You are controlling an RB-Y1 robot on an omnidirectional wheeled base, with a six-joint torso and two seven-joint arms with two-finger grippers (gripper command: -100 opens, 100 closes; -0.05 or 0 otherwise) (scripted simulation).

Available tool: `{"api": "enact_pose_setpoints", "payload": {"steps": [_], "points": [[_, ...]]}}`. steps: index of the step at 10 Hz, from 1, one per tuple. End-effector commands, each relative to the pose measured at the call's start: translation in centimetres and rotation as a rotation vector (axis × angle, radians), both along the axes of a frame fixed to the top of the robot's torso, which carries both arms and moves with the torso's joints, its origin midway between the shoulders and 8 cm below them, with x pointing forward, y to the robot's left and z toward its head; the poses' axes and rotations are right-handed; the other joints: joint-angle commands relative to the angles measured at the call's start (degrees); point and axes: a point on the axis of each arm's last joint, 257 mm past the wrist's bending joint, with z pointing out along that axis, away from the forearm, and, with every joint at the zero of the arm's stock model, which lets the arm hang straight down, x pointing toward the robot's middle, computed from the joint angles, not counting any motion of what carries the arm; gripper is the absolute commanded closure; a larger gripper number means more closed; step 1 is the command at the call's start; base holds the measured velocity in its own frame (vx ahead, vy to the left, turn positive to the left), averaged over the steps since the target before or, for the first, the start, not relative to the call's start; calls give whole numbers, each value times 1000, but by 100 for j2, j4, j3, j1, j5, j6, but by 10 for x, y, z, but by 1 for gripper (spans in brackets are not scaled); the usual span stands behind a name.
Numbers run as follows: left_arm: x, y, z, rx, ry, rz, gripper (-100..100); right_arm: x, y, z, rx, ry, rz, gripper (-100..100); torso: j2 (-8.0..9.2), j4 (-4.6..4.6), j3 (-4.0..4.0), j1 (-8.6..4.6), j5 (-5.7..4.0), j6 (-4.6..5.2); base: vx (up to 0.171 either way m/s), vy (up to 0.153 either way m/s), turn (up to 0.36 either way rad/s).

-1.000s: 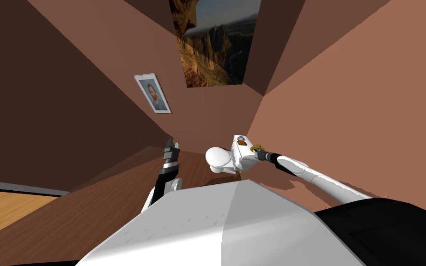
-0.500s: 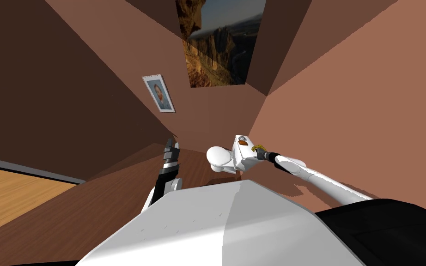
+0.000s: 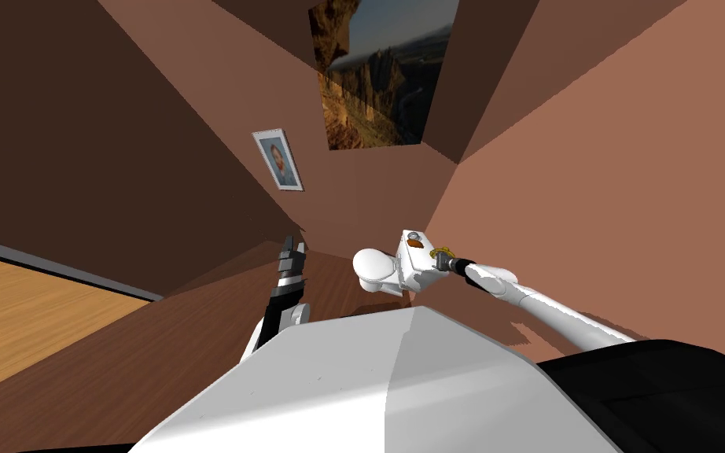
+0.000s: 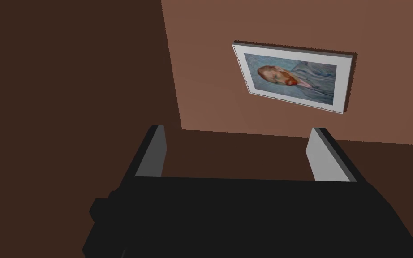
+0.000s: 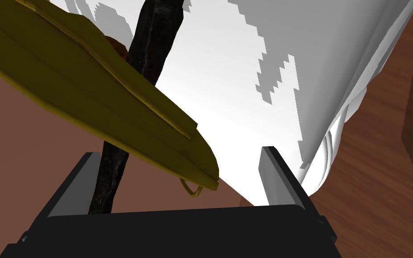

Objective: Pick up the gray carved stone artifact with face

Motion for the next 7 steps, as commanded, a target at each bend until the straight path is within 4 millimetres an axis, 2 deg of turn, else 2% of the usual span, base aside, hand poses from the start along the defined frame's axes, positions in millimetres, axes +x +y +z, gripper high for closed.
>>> {"api": "enact_pose_setpoints", "payload": {"steps": [1, 3, 4, 5, 7], "points": [[0, 0, 0, 0, 0, 0, 0, 1, -2, -1, -5, 1, -15, -100, 0, 0, 0, 0, 0, 0, -72, -26, 12], [0, 0, 0, 0, 0, 0, 0, 0, -7, -1, -4, 1, -39, -100, -25, -7, -14, 5, 1, 8, -4, -8, -14], [0, 0, 0, 0, 0, 0, 0, 11, 0, 2, -2, -13, -35, -100, -38, -10, -22, 9, 2, 7, -82, -27, 294], [0, 0, 0, 0, 0, 0, 0, 11, -3, 2, -11, -12, -46, -100, -21, -7, -14, 5, -4, -15, -119, -44, 139], [0, 0, 0, 0, 0, 0, 0, 10, -10, 3, -25, -12, -68, -100, -37, -10, -22, 10, -7, -16, -39, -13, -18]]}}
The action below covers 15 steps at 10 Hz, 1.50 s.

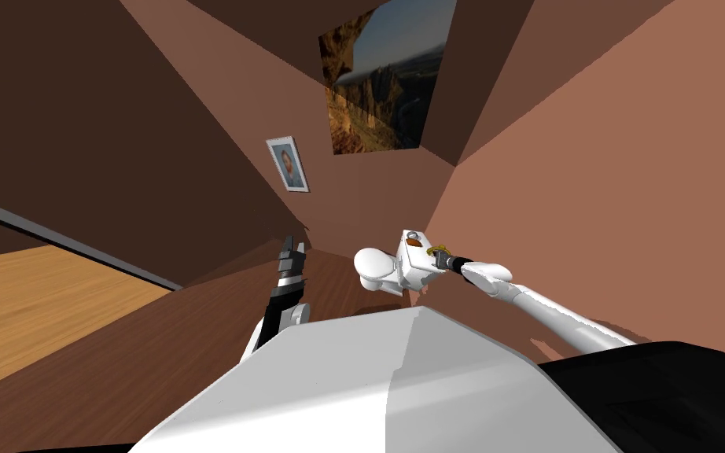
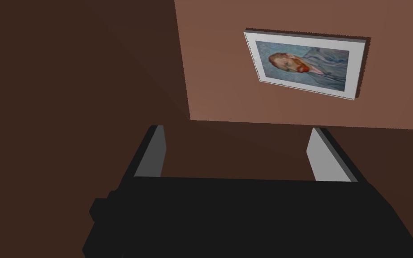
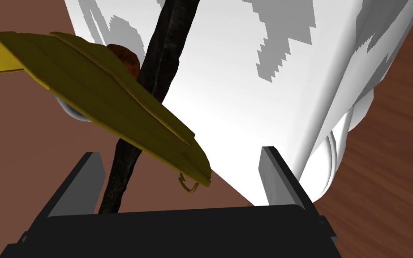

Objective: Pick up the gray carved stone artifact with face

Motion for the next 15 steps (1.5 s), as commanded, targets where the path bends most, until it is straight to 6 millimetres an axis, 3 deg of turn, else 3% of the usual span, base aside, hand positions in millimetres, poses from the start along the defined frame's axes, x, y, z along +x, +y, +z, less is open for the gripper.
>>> {"api": "enact_pose_setpoints", "payload": {"steps": [1, 2, 7, 8, 10, 14, 15], "points": [[0, 0, 0, 0, 0, 0, 0, 0, -4, 0, 11, -3, -26, -100, 0, 0, 0, 0, 0, 0, 11, 2, -9], [0, 0, 0, 0, 0, 0, 0, 11, 3, 3, 9, -19, -21, -100, -12, -3, -7, 3, 1, -1, -87, -18, 250], [0, 0, 0, 0, 0, 0, 0, 10, -8, 5, 3, -28, -71, -100, -12, -3, -7, 1, 0, 0, -34, -11, 27], [0, 0, 0, 0, 0, 0, 0, 22, -1, 9, 0, -47, -70, -100, -16, -4, -10, 2, 1, 0, -88, -29, 266], [0, 0, 0, 0, 0, 0, 0, 21, -7, 11, -10, -53, -88, -100, 27, 5, 15, -10, -2, 1, -100, -26, 76], [0, 0, 0, 0, 0, 0, 0, 21, -11, 12, -9, -60, -111, -100, -17, -4, -10, 3, 1, 1, 4, 2, -8], [0, 0, 0, 0, 0, 0, 0, 21, -11, 13, -8, -61, -113, 100, -16, -4, -10, 2, 1, 1, 0, 0, 0]]}}
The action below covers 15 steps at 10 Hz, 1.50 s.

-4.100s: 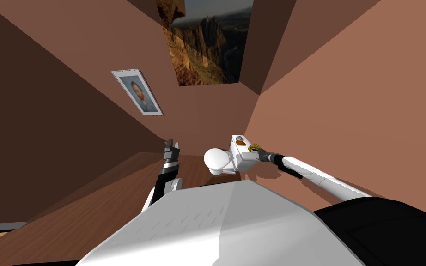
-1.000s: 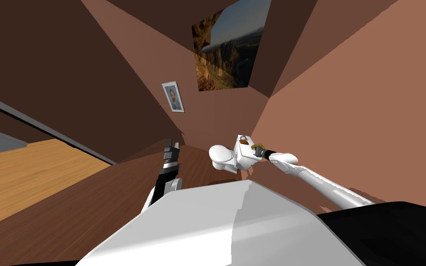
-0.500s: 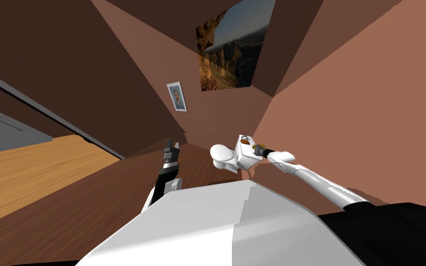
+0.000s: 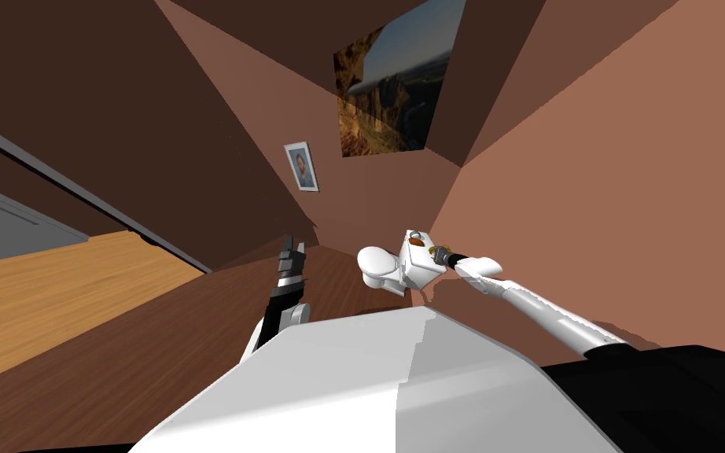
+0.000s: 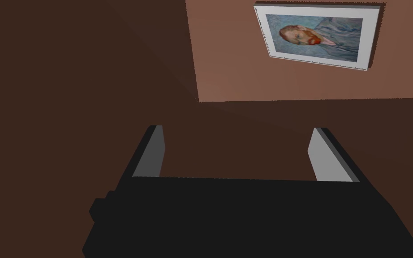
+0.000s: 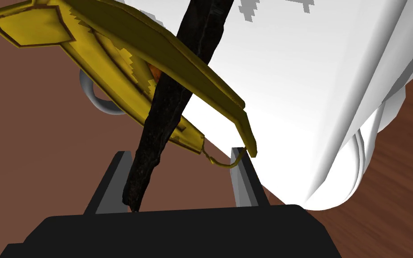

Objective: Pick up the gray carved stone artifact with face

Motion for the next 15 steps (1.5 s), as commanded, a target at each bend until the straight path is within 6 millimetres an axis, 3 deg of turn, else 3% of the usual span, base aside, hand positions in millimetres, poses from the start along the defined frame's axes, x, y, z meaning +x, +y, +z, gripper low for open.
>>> {"api": "enact_pose_setpoints", "payload": {"steps": [1, 4, 5, 6, 15], "points": [[0, 0, 0, 0, 0, 0, 0, 0, 0, 0, 0, 0, 0, 100, 0, 0, 0, 0, 0, 0, 8, -8, 0], [0, 0, 0, 0, 0, 0, 0, 2, -1, 3, -1, -6, -1, 100, 1, -9, -4, 4, -7, -1, 0, 0, 0], [0, 0, 0, 0, 0, 0, 0, 2, -1, 3, -1, -6, 0, 0, 0, -9, -4, 4, -7, -1, 0, 0, 0], [0, 0, 0, 0, 0, 0, 0, -13, -5, -6, -3, 25, 5, 100, 1, -9, -4, 4, -7, -1, 106, 43, -207], [0, 0, 0, 0, 0, 0, 0, -22, 8, -14, 24, 58, 85, 100, 7, -10, -2, -82, -3, 60, 50, 15, -62]]}}
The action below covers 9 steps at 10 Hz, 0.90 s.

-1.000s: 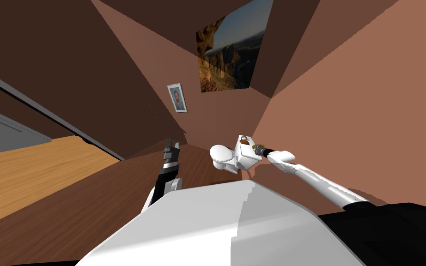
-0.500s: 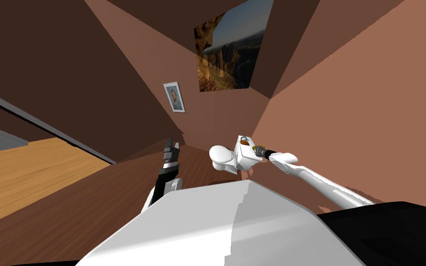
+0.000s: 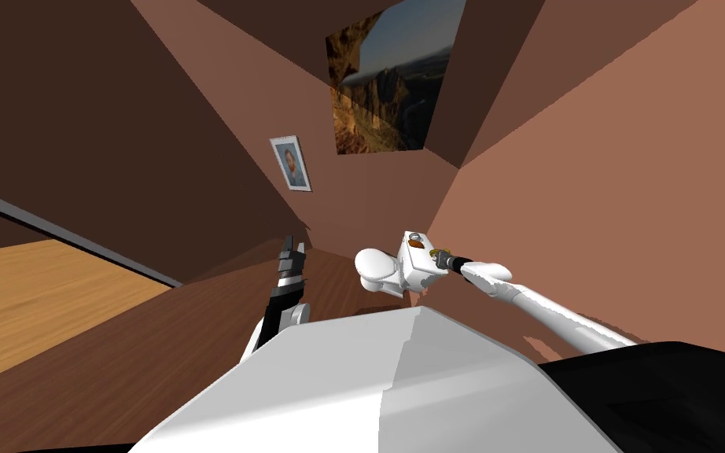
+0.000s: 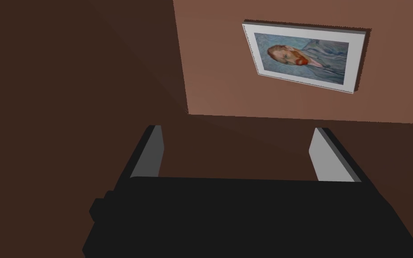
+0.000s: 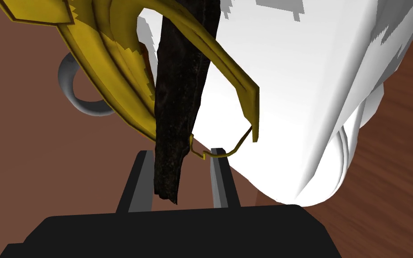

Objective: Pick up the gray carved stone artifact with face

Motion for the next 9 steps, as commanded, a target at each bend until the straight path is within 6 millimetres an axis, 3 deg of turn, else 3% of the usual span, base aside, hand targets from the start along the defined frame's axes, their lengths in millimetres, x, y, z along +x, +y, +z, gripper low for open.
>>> {"api": "enact_pose_setpoints", "payload": {"steps": [1, 3, 6, 7, 9], "points": [[0, 0, 0, 0, 0, 0, 0, -11, -6, -3, -6, 17, 6, 100, 0, 0, 0, 0, 0, 0, 90, 31, -227], [0, 0, 0, 0, 0, 0, 0, -11, -2, -3, -1, 17, 25, 100, -24, -8, -15, -3, 6, 27, 86, 39, -102], [0, 0, 0, 0, 0, 0, 0, -10, 5, -3, 0, 18, 58, 100, 0, -6, -3, -36, -2, 22, -2, -7, 15], [0, 0, 0, 0, 0, 0, 0, -20, -1, -6, 2, 31, 56, 100, 5, -6, -1, -38, -1, 25, 93, 42, -231], [0, 0, 0, 0, 0, 0, 0, -19, 5, -5, 17, 26, 76, 100, -26, -15, -19, -27, 2, 34, 83, 33, -119]]}}
